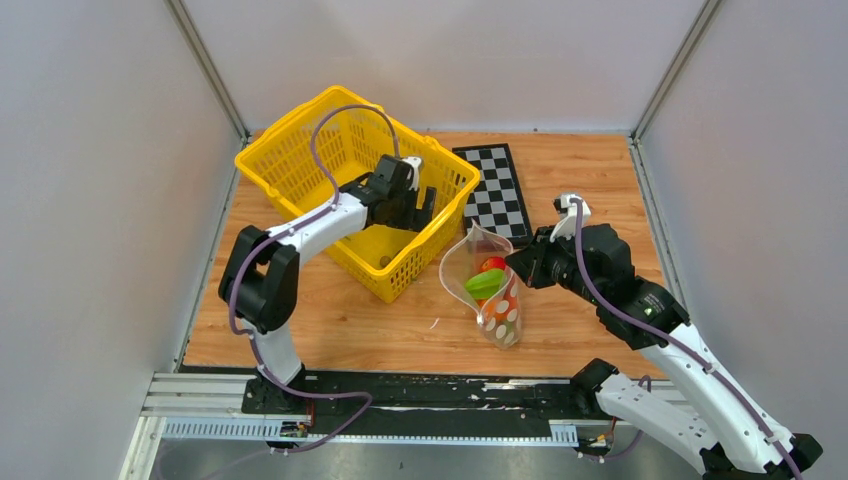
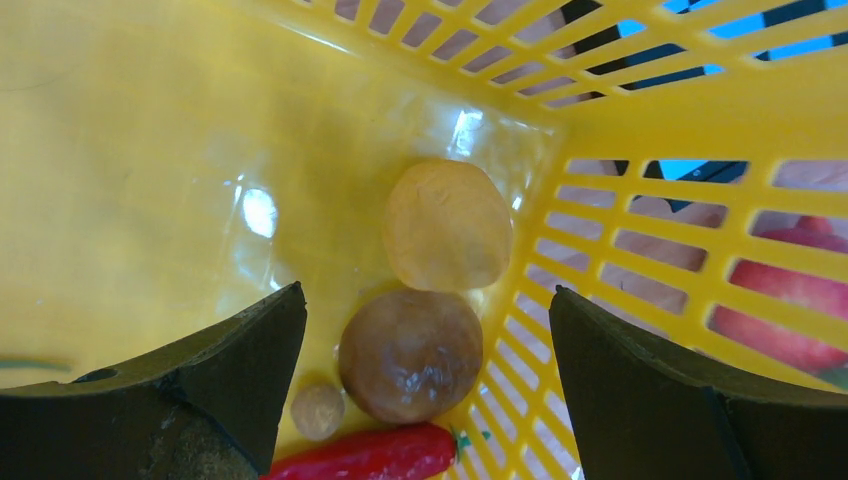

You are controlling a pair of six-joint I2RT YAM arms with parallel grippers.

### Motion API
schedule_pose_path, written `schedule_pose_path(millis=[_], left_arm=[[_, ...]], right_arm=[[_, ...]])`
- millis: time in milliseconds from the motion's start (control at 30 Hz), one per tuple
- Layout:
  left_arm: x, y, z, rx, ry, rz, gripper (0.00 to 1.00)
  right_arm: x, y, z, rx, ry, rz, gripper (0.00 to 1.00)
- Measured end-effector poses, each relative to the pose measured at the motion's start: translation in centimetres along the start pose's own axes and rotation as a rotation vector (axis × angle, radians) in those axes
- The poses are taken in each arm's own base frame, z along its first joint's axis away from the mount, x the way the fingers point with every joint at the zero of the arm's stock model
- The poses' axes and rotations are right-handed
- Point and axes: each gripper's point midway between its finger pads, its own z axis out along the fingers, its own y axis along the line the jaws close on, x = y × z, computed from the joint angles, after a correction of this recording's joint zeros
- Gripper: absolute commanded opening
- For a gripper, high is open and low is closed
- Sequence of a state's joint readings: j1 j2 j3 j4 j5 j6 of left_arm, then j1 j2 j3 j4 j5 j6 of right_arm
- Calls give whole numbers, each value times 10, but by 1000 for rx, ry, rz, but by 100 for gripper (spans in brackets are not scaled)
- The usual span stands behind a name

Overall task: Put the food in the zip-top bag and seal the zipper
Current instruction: Pick up the fake fruit from the bin.

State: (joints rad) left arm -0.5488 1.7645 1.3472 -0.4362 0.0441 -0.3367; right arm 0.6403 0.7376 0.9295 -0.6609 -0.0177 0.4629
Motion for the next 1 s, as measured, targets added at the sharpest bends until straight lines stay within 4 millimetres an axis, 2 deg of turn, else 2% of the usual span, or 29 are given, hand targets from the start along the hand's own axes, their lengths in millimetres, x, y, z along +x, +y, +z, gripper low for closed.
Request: schedule_pose_path(millis=[67, 200, 333, 467, 633, 833, 1000], left_arm=[[6, 0, 13, 7, 21, -8, 96], [8, -6, 27, 39, 19, -30, 95], [7, -5, 39, 39, -3, -58, 88], [23, 1, 51, 28, -12, -102, 85], [45, 6, 57, 15, 22, -131, 75], [41, 6, 58, 16, 1, -133, 55], [40, 9, 56, 3, -9, -127, 49]], right_arm=[[0, 0, 0, 0, -1, 0, 0], [0, 0, 0, 1, -2, 0, 0], [0, 0, 0, 1, -2, 0, 0], [0, 0, 0, 1, -2, 0, 0], [0, 0, 0, 1, -2, 0, 0], [0, 0, 0, 0, -2, 0, 0], [0, 0, 0, 0, -2, 0, 0]])
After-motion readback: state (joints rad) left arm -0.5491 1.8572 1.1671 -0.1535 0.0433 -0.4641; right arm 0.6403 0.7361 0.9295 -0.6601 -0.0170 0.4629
